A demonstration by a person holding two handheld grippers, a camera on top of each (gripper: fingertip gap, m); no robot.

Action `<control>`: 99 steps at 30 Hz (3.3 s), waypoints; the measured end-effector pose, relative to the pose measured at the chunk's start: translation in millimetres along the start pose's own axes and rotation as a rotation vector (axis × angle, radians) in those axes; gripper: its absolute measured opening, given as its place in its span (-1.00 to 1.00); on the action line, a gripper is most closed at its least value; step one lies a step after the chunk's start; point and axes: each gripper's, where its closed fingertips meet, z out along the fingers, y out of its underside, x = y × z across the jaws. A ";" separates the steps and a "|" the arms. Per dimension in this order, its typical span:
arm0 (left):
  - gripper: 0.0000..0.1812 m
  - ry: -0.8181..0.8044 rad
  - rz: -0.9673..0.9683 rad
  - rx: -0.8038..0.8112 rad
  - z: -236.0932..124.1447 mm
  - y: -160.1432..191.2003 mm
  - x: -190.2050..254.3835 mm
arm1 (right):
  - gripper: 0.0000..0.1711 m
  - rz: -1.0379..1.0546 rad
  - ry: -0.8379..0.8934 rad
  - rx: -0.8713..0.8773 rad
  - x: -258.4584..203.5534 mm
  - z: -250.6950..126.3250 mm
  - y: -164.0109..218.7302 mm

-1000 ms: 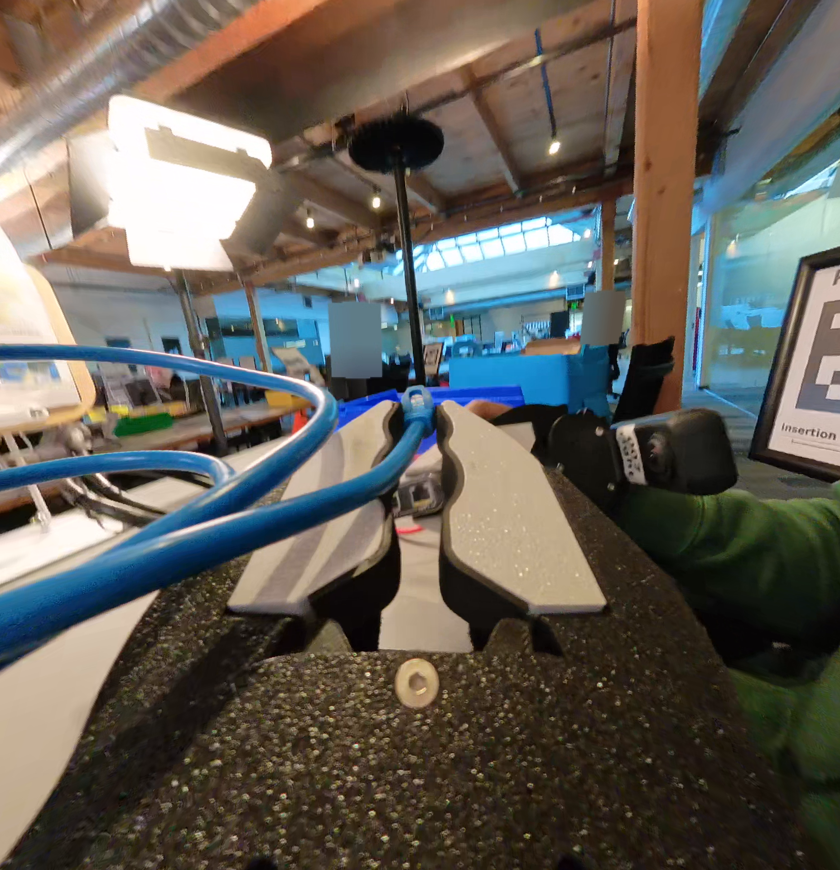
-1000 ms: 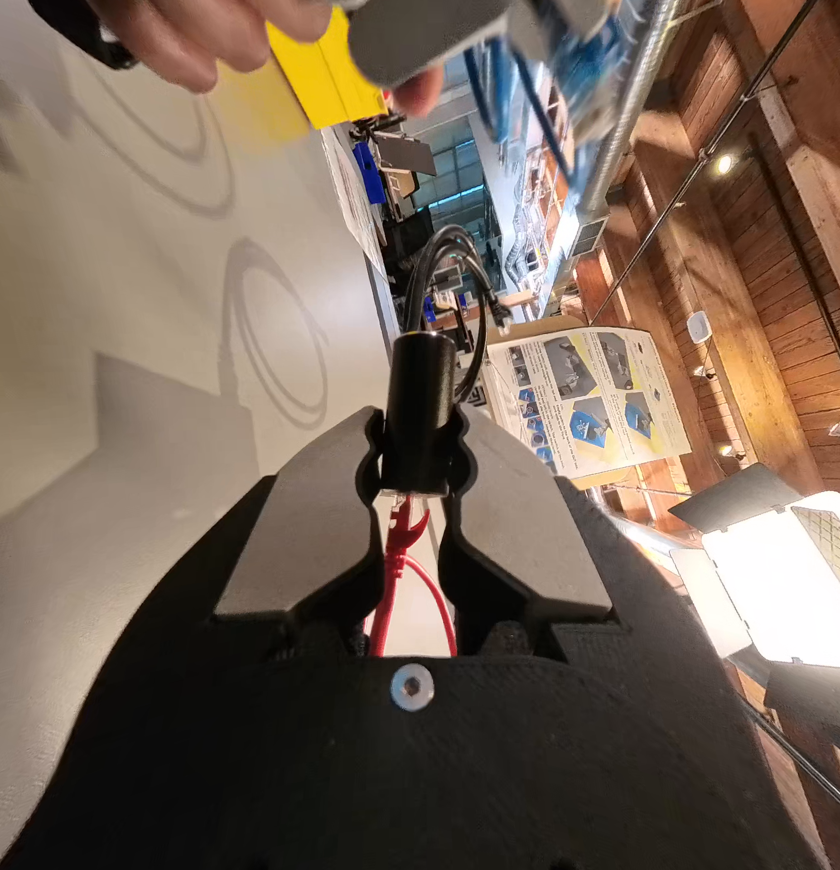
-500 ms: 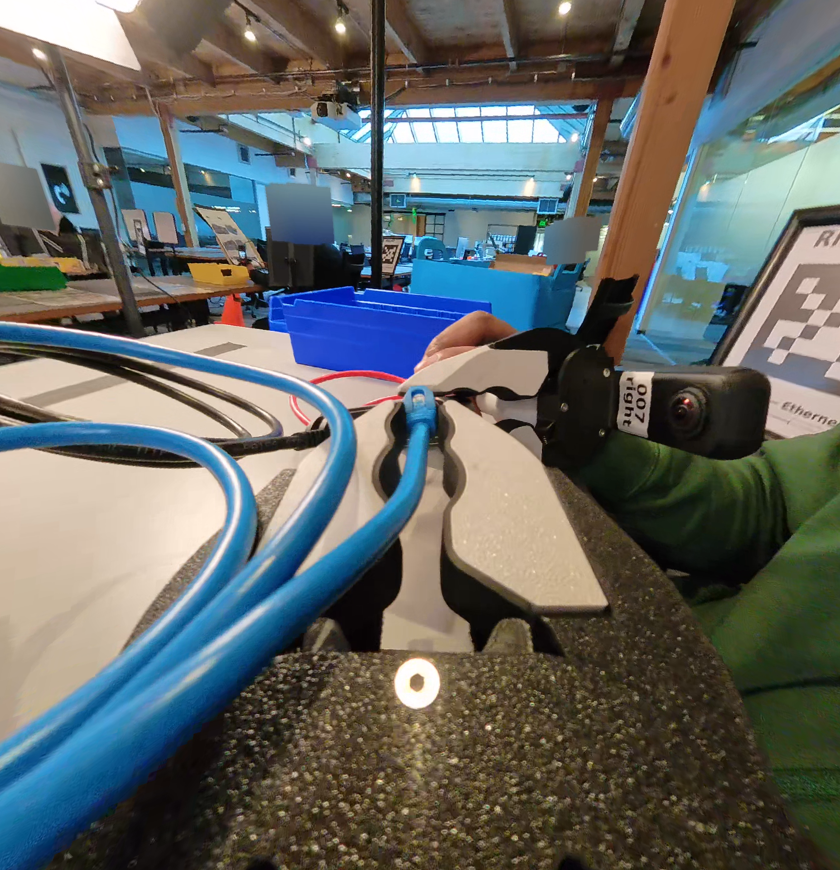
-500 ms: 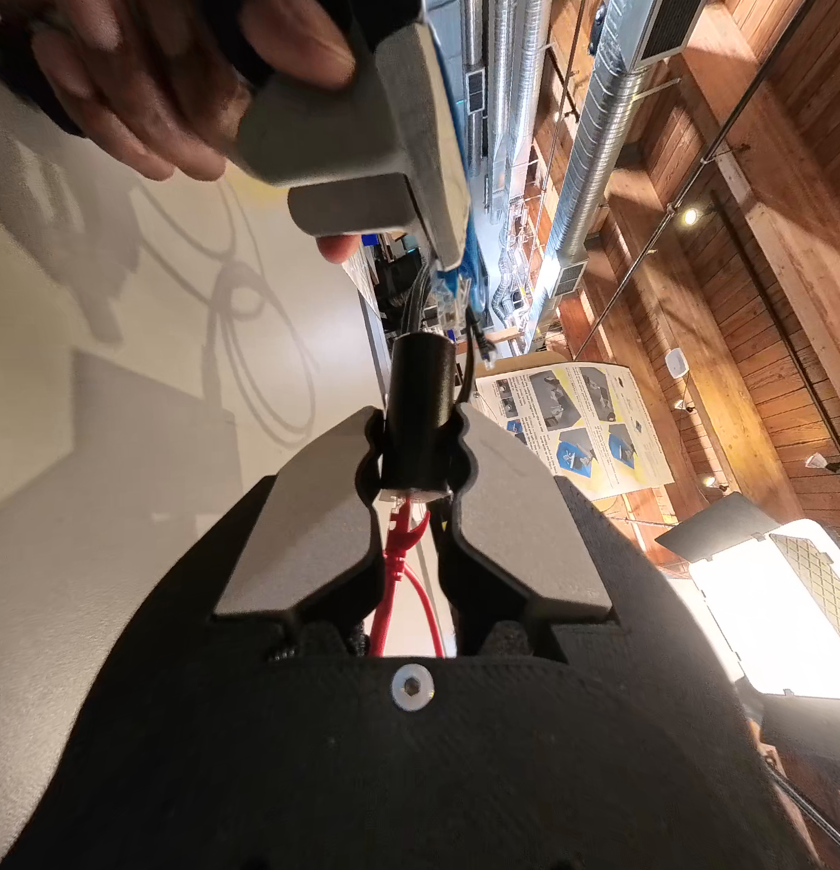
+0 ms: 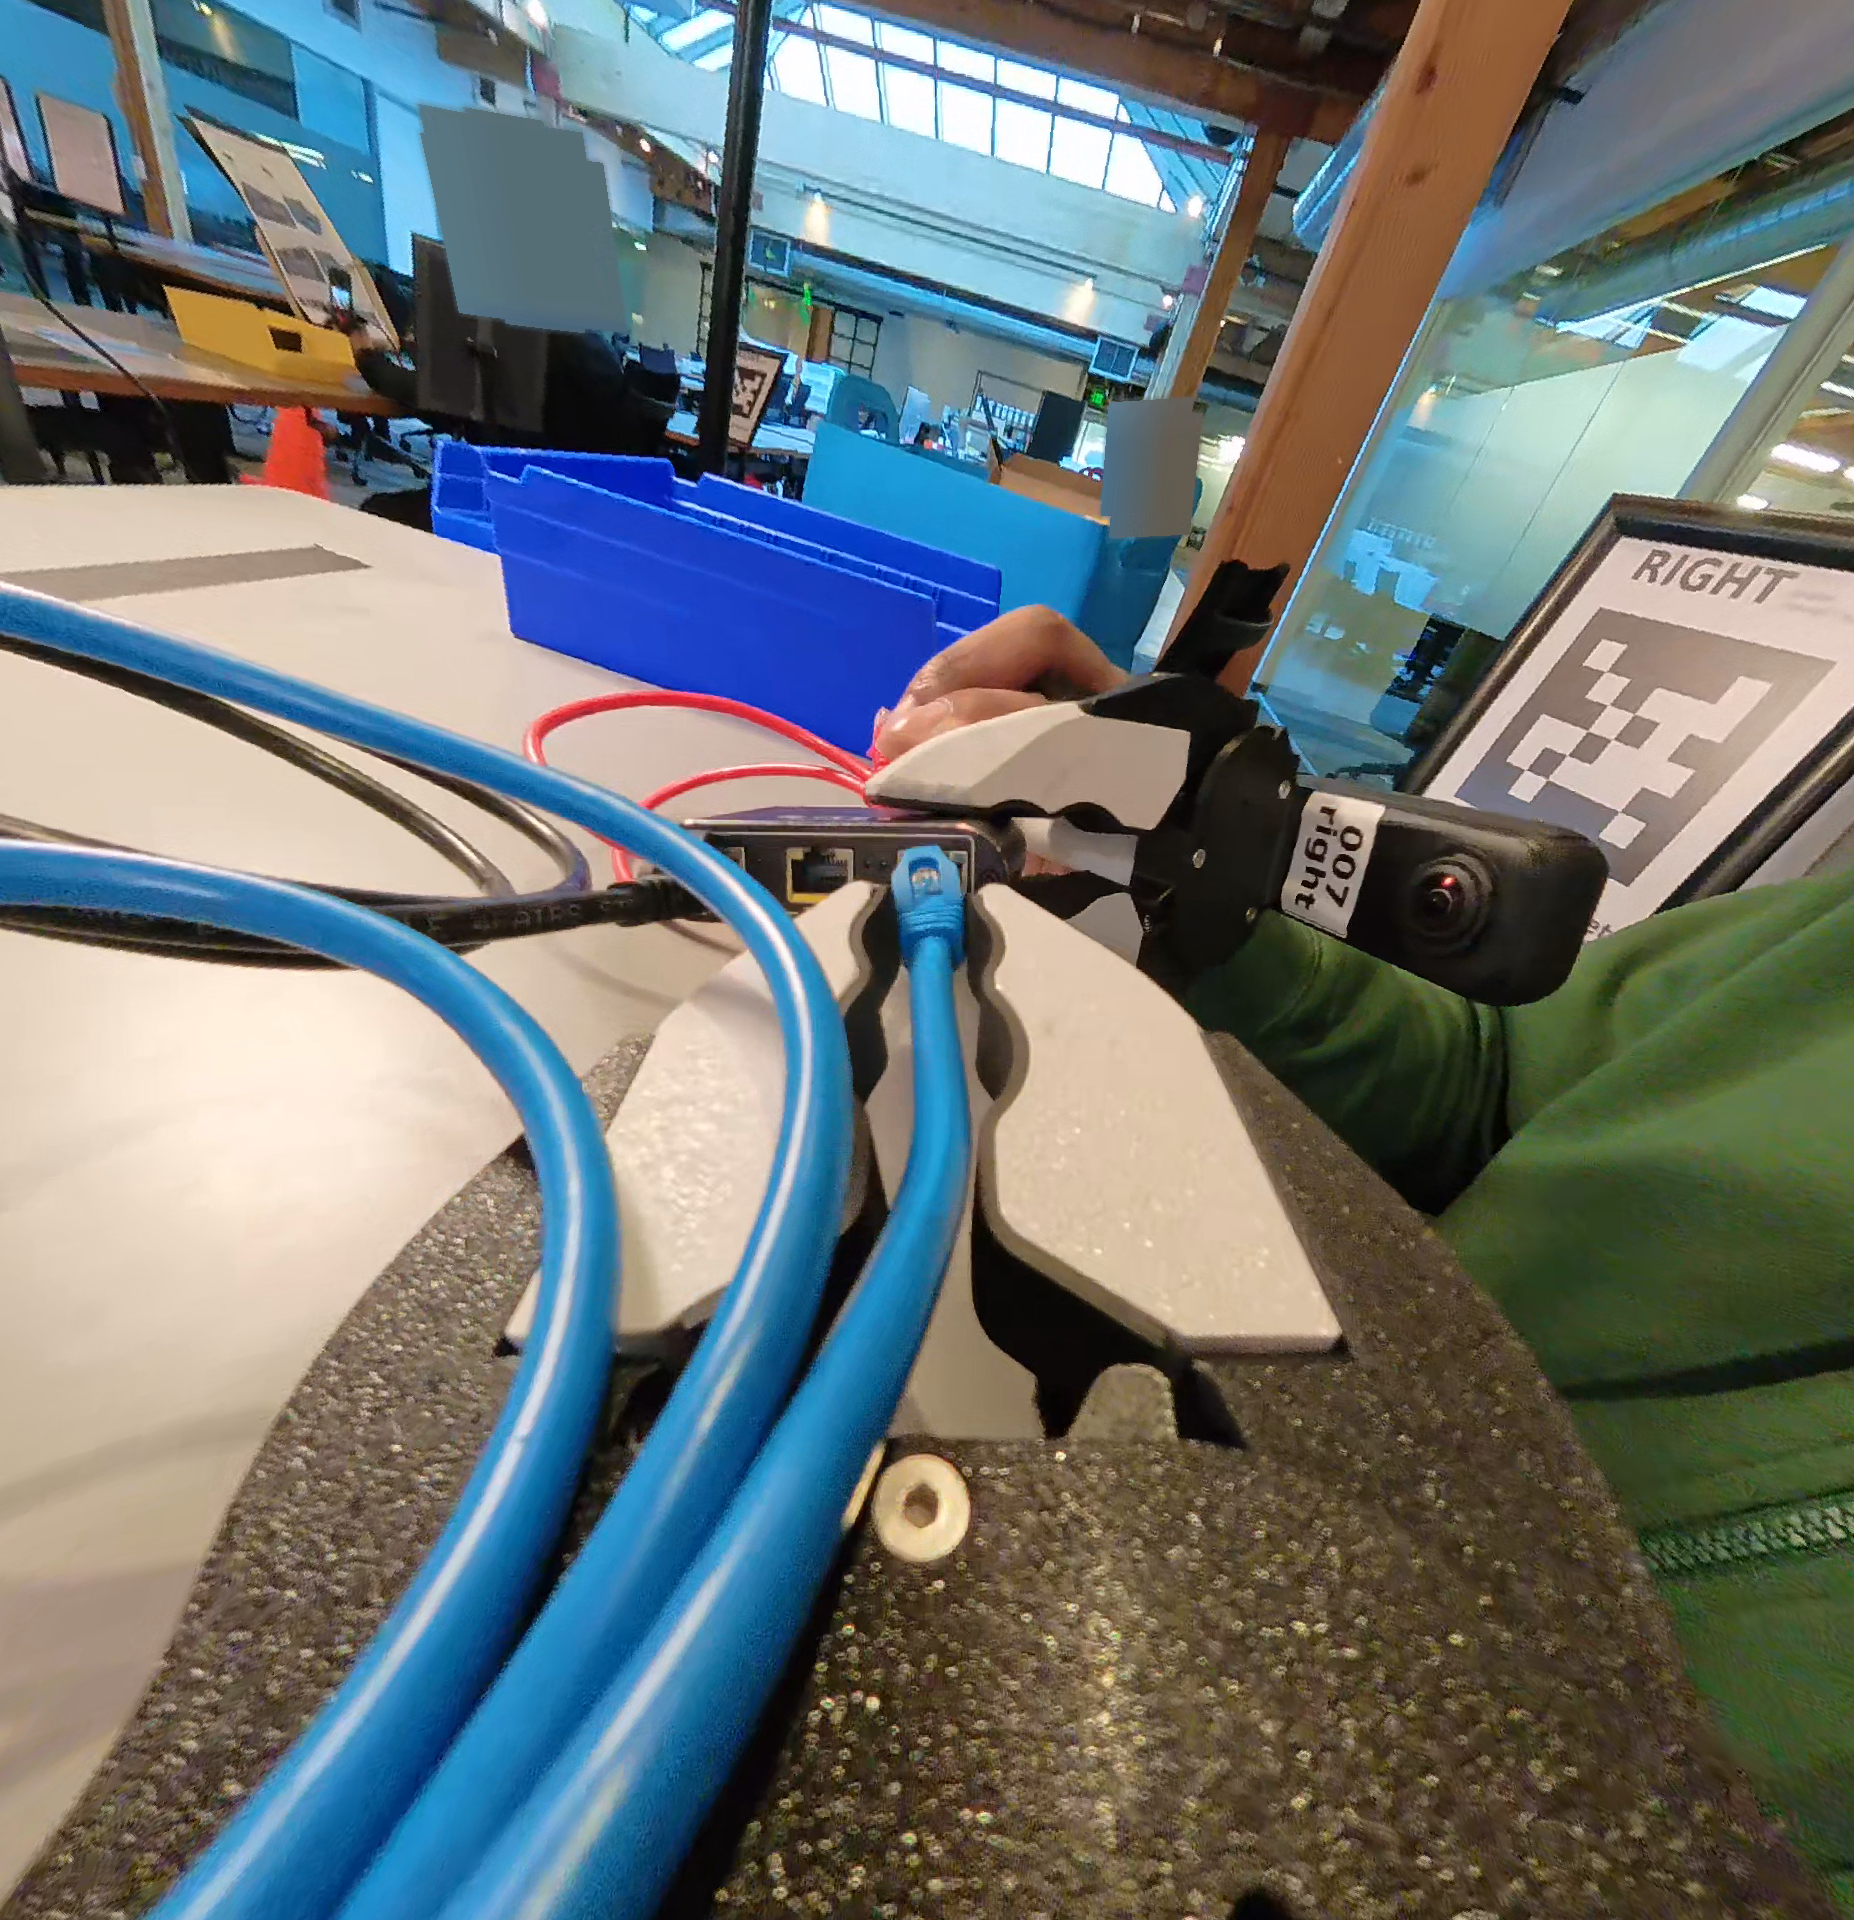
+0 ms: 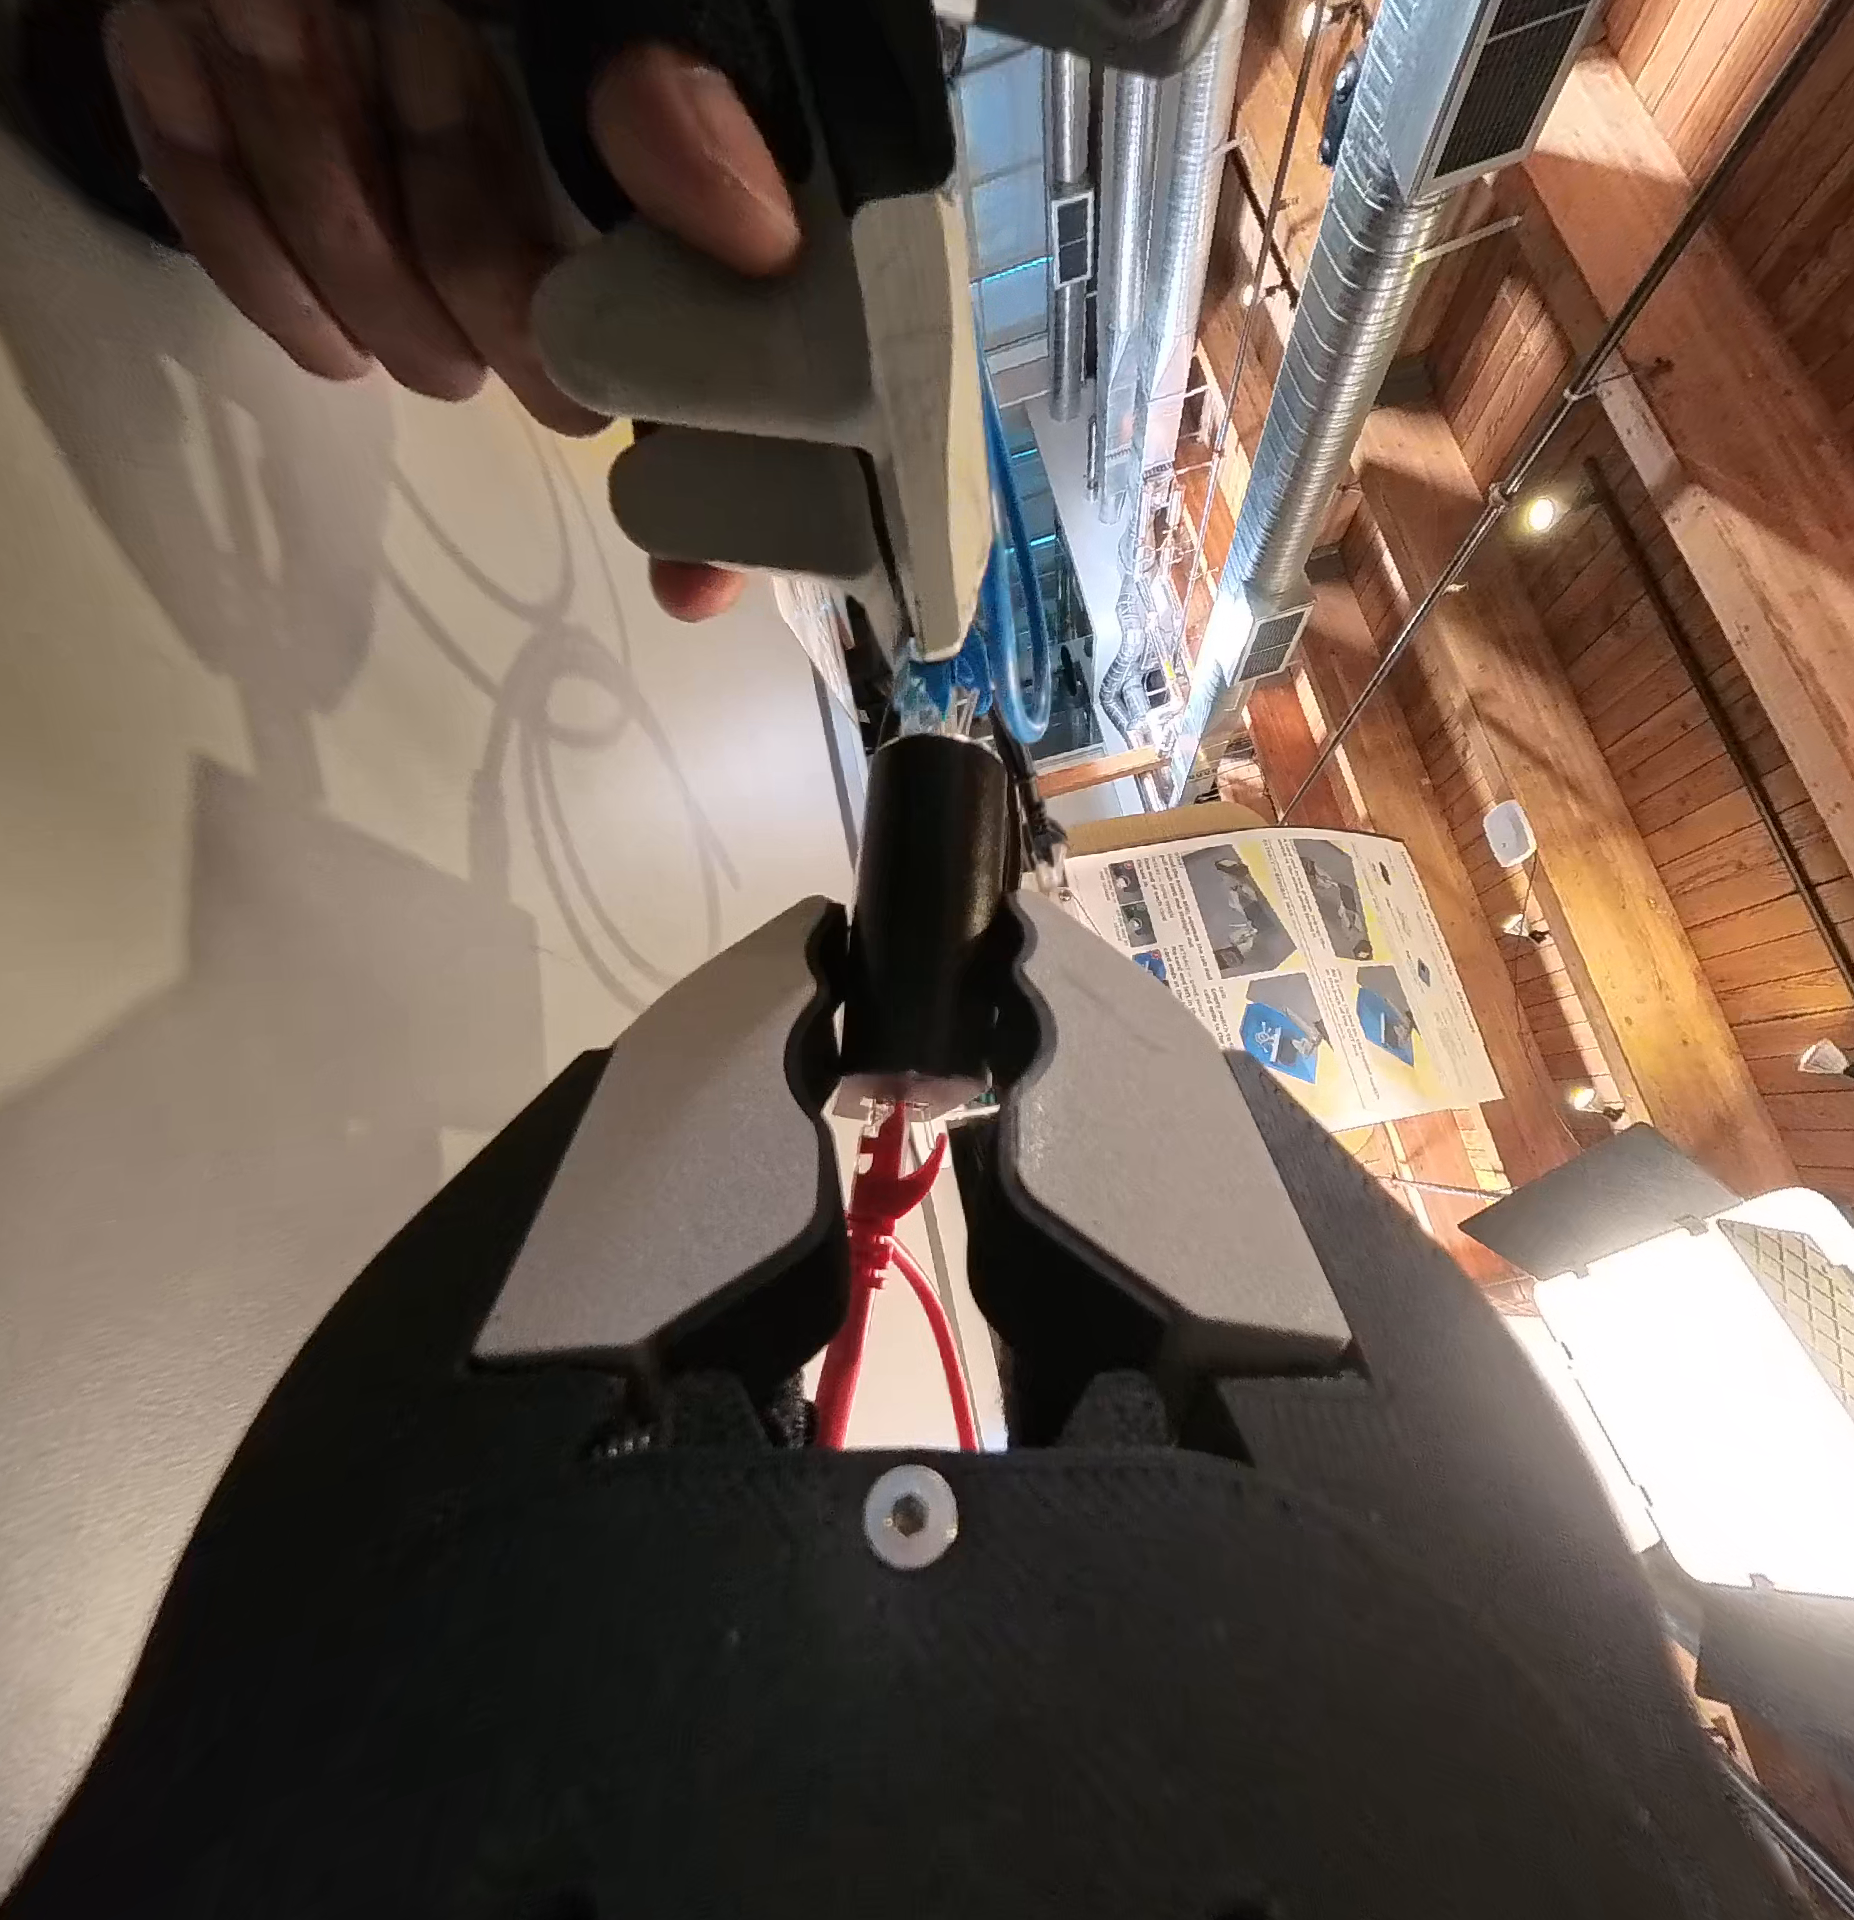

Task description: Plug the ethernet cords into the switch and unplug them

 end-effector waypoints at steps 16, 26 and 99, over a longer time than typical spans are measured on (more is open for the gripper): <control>-0.85 0.091 -0.011 -0.058 -7.4 7.2 8.4 | -0.70 -0.026 -0.042 0.062 -8.5 -3.7 -12.7; -0.83 0.129 0.039 -0.077 -5.9 10.4 18.2 | -0.70 0.043 -0.073 0.121 -10.3 -6.3 -21.8; -0.65 -0.063 -0.025 -0.194 -9.1 23.1 -19.9 | -0.69 0.199 0.090 -1.255 135.6 -164.3 351.3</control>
